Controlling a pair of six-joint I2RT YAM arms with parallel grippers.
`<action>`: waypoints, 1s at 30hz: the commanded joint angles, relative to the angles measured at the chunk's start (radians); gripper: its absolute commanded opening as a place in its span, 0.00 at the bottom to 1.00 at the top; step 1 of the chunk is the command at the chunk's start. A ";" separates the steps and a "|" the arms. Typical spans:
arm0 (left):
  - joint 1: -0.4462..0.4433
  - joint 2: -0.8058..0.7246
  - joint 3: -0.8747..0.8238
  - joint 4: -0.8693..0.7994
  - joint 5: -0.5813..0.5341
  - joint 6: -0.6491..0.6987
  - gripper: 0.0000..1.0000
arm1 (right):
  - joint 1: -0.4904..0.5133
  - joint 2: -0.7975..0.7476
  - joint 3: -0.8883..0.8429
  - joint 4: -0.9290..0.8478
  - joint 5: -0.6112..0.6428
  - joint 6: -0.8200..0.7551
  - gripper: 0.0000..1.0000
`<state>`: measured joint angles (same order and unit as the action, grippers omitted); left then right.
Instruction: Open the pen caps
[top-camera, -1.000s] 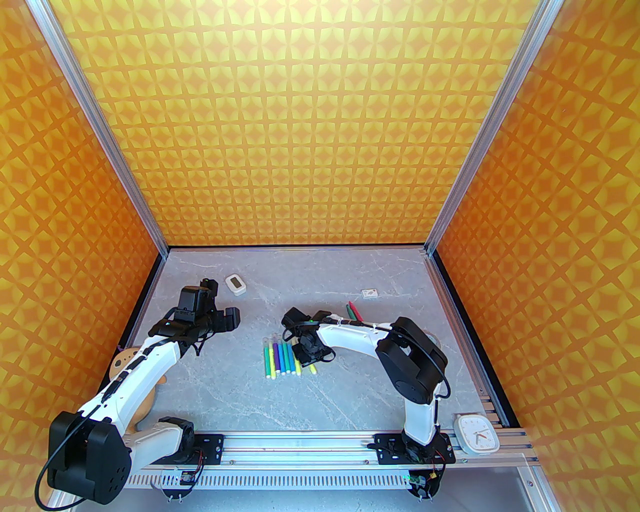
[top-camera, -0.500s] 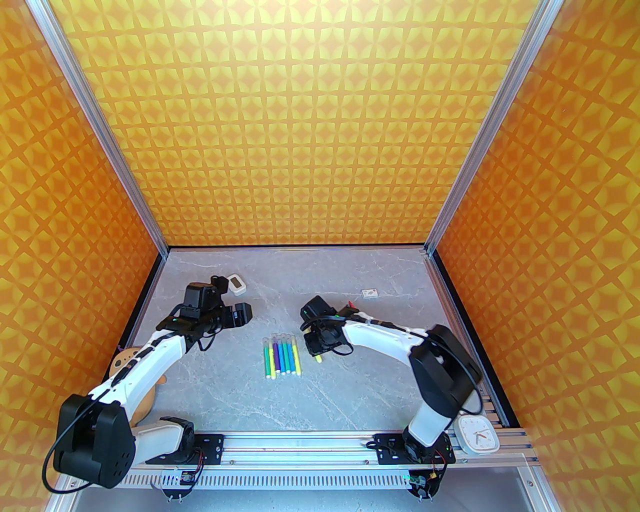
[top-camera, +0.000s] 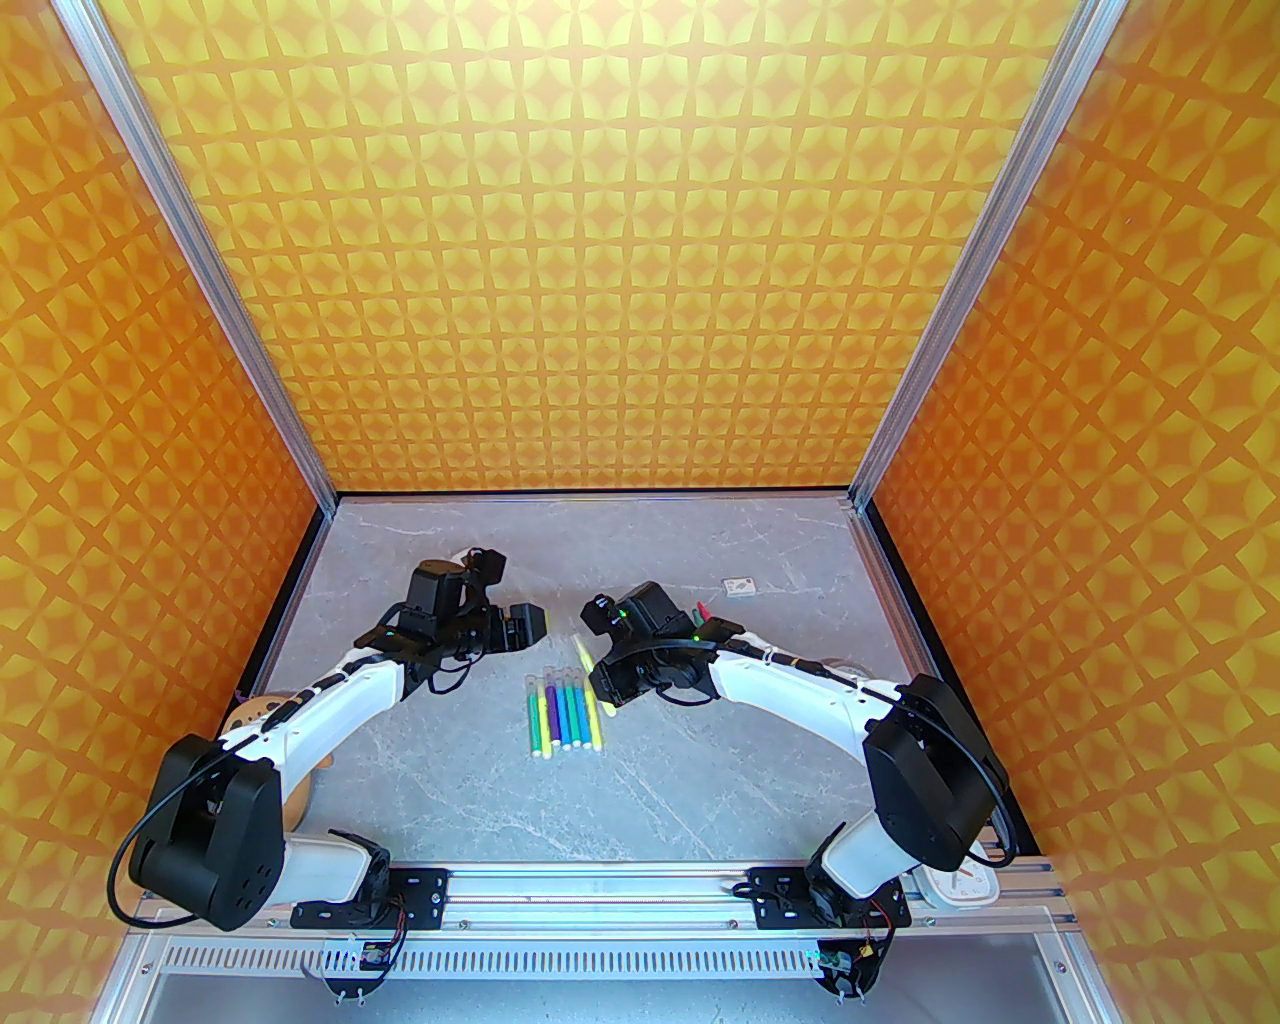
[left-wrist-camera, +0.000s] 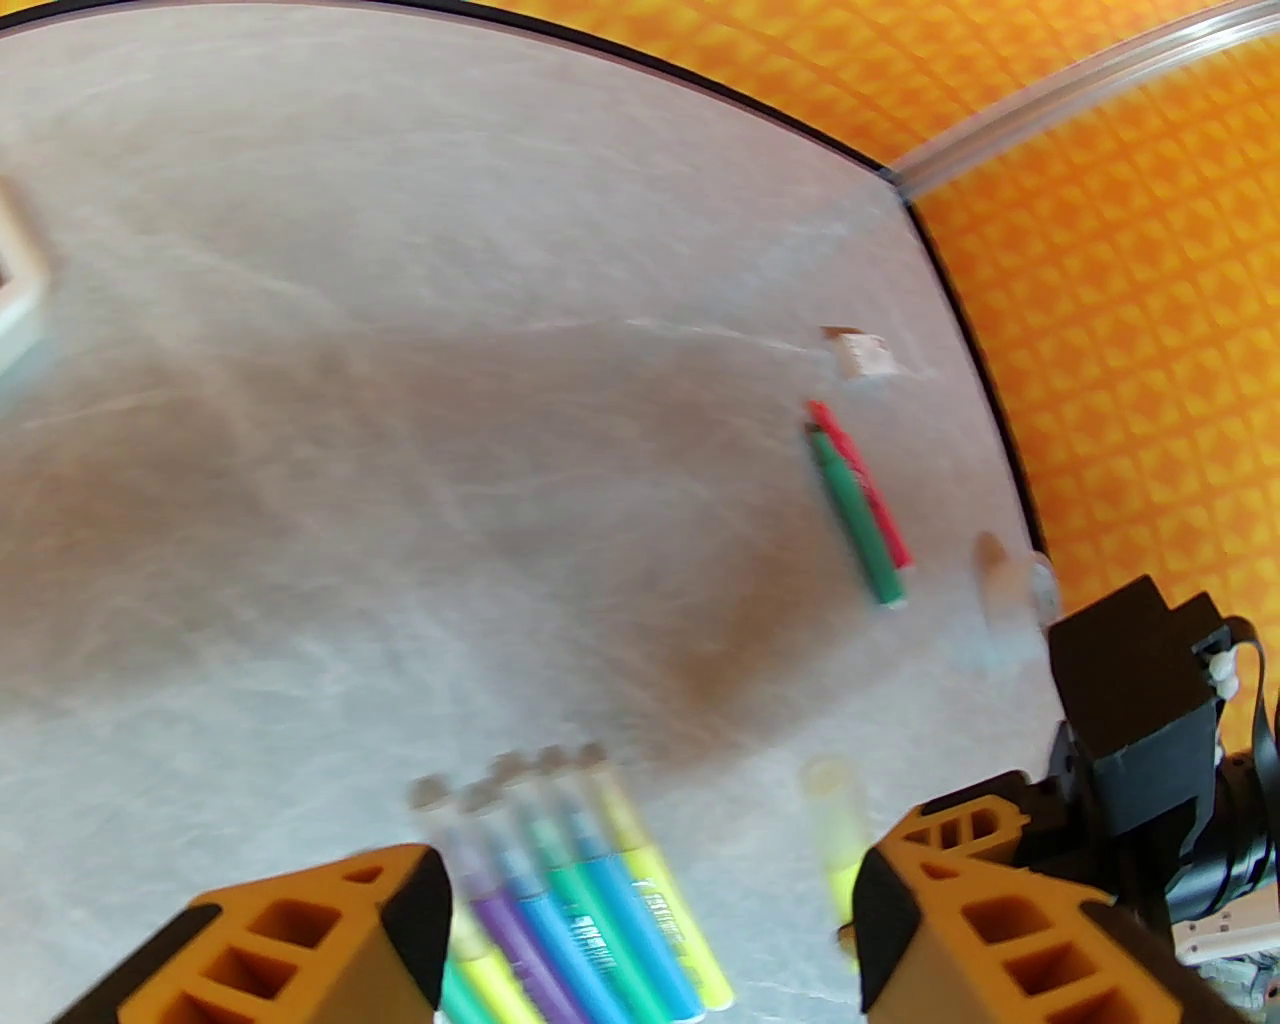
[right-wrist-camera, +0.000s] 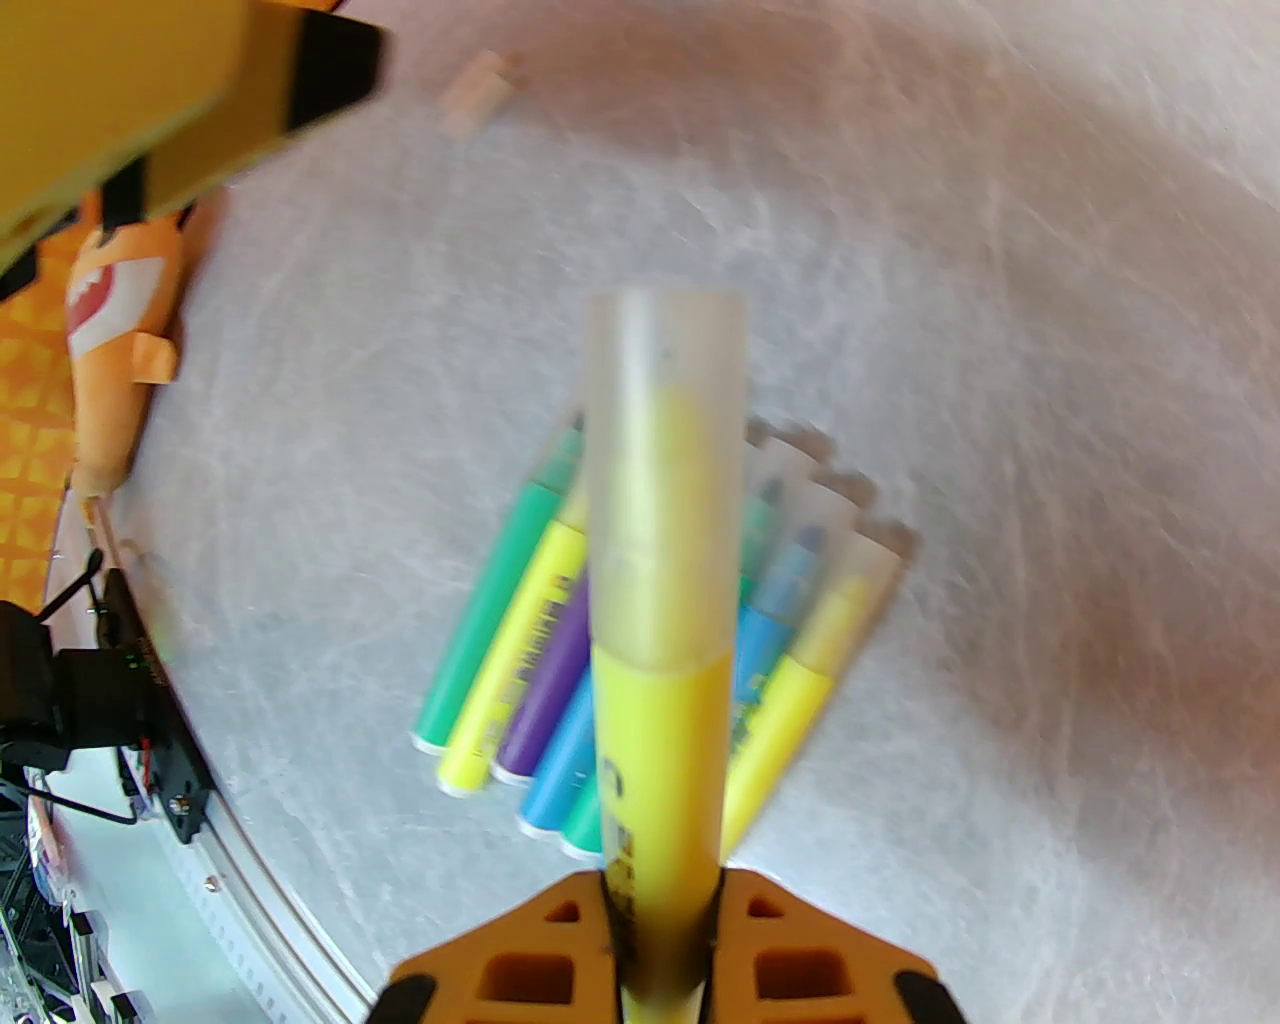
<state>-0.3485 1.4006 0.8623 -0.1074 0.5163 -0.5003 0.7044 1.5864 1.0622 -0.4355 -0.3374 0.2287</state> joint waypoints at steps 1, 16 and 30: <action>-0.011 0.015 -0.007 0.136 0.117 -0.054 0.66 | -0.003 -0.031 0.006 0.044 -0.059 -0.014 0.01; -0.026 0.002 -0.071 0.256 0.206 -0.102 0.64 | -0.003 -0.077 0.030 0.053 -0.095 -0.020 0.01; -0.037 0.028 -0.103 0.405 0.302 -0.182 0.61 | -0.003 -0.097 0.045 0.075 -0.107 -0.024 0.00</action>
<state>-0.3786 1.4151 0.7776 0.2501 0.7799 -0.6586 0.7044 1.5158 1.0760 -0.3893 -0.4305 0.2222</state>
